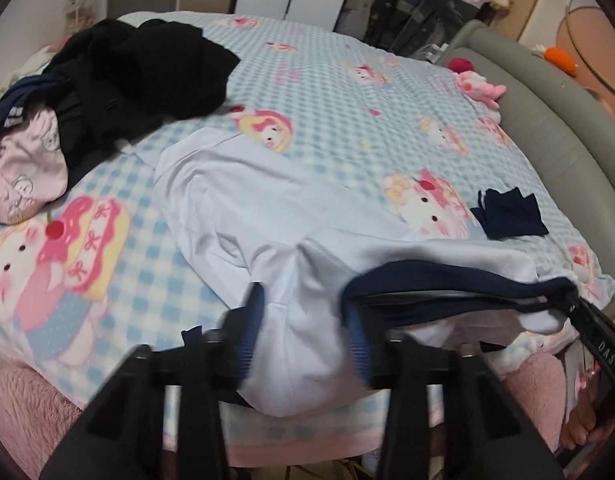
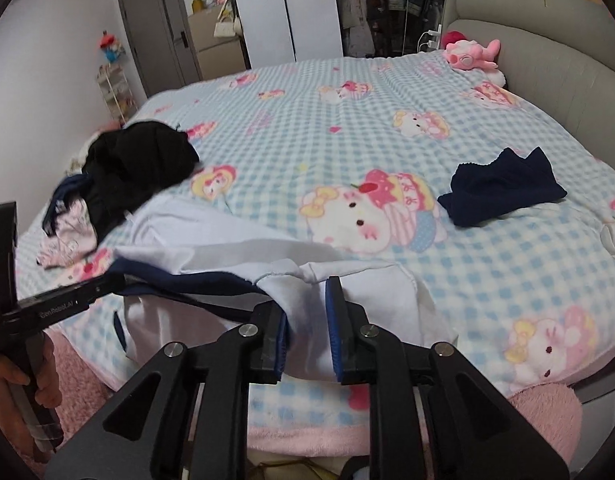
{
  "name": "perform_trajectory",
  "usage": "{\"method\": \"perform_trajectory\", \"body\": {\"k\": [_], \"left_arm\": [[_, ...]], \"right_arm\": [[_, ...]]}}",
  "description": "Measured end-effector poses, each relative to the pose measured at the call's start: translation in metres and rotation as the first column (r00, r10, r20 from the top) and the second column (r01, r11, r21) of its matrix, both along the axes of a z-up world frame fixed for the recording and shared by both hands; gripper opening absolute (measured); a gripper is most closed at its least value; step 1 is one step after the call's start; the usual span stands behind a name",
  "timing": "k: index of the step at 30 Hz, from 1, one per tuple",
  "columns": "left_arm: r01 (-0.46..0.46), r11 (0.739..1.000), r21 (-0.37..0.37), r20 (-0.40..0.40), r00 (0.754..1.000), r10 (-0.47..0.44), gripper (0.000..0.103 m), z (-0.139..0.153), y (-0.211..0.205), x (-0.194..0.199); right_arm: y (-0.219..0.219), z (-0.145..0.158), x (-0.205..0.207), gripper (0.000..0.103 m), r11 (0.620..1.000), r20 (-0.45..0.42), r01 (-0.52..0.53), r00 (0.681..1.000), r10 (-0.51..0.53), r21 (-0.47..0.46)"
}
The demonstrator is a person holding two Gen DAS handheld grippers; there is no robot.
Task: Fold clothes
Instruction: 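Lift the shirt by its hem with both grippers and lay it flat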
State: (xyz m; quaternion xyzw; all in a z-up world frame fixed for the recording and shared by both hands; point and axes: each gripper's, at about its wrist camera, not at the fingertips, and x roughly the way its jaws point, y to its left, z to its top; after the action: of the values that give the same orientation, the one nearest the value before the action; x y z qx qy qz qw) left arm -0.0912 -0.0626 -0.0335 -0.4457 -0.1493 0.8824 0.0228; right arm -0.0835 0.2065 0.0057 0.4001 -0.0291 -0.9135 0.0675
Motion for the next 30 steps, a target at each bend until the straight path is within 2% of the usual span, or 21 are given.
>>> {"method": "perform_trajectory", "body": {"k": [4,9,12,15,16,17,18,19,21,23,25,26,27,28,29,30], "left_arm": [[0.008,0.997,0.076,0.031,0.999,-0.010,0.050,-0.018,-0.006,-0.008],[0.059,0.987,0.151,-0.009,0.998,-0.058,0.050,-0.016,-0.002,-0.003],[0.113,0.980,0.162,-0.037,0.993,-0.108,0.052,-0.013,0.011,-0.004],[0.118,0.982,0.149,-0.026,0.993,-0.116,0.057,-0.017,0.024,-0.011],[0.110,0.984,0.140,-0.018,0.994,-0.108,0.055,-0.020,0.026,-0.013],[0.085,0.990,0.114,-0.006,0.996,-0.085,0.030,-0.022,0.027,-0.014],[0.057,0.995,0.082,0.004,0.998,-0.057,0.014,-0.024,0.029,-0.013],[0.031,0.998,0.061,0.006,0.999,-0.031,0.007,-0.025,0.027,-0.010],[-0.009,0.999,0.048,0.009,1.000,0.008,0.007,-0.026,0.020,-0.003],[-0.023,0.997,0.075,0.020,1.000,0.021,0.007,-0.029,0.011,0.003],[-0.003,0.997,0.079,0.038,0.999,0.000,0.007,-0.033,0.007,0.002],[0.010,0.997,0.078,0.048,0.999,-0.014,0.007,-0.035,0.006,0.000],[0.028,0.997,0.071,0.052,0.998,-0.032,0.007,-0.032,0.006,-0.009],[0.048,0.997,0.058,0.052,0.997,-0.051,0.006,-0.027,0.006,-0.023],[0.070,0.997,0.031,0.028,0.997,-0.071,0.006,-0.010,0.007,-0.043],[0.092,0.996,-0.005,-0.009,0.996,-0.092,0.006,0.013,0.008,-0.067]], "right_arm": [[-0.003,-0.011,0.002,0.023,1.000,0.030,0.011,0.999,-0.011,0.002],[-0.006,-0.014,0.008,0.024,0.999,0.036,0.008,0.999,-0.009,0.035],[-0.005,-0.015,0.008,0.024,0.999,0.047,0.011,0.999,-0.013,0.035],[-0.005,-0.018,0.009,0.025,0.999,0.061,0.020,0.998,-0.022,0.036],[-0.005,-0.020,0.009,0.025,0.999,0.065,0.022,0.998,-0.025,0.037],[-0.004,-0.021,0.009,0.028,0.999,0.069,0.024,0.997,-0.026,0.035],[-0.002,-0.023,0.009,0.032,0.999,0.074,0.024,0.997,-0.027,0.031],[0.000,-0.026,0.008,0.034,0.999,0.081,0.024,0.996,-0.026,0.027],[0.006,-0.036,0.010,0.034,0.999,0.102,0.025,0.994,-0.027,0.023],[0.013,-0.048,0.012,0.035,0.999,0.129,0.028,0.991,-0.030,0.022],[0.019,-0.065,0.013,0.035,1.000,0.176,0.023,0.984,-0.025,0.014],[0.020,-0.073,0.011,0.025,1.000,0.199,0.012,0.980,-0.010,-0.009],[0.020,-0.079,0.007,0.010,0.999,0.218,-0.007,0.976,0.014,-0.032],[0.018,-0.082,-0.001,0.008,0.998,0.232,-0.035,0.972,0.047,-0.053],[0.017,-0.069,-0.012,0.006,0.997,0.212,-0.050,0.975,0.063,-0.066],[0.018,-0.037,-0.025,0.005,0.996,0.149,-0.049,0.987,0.059,-0.068]]}}
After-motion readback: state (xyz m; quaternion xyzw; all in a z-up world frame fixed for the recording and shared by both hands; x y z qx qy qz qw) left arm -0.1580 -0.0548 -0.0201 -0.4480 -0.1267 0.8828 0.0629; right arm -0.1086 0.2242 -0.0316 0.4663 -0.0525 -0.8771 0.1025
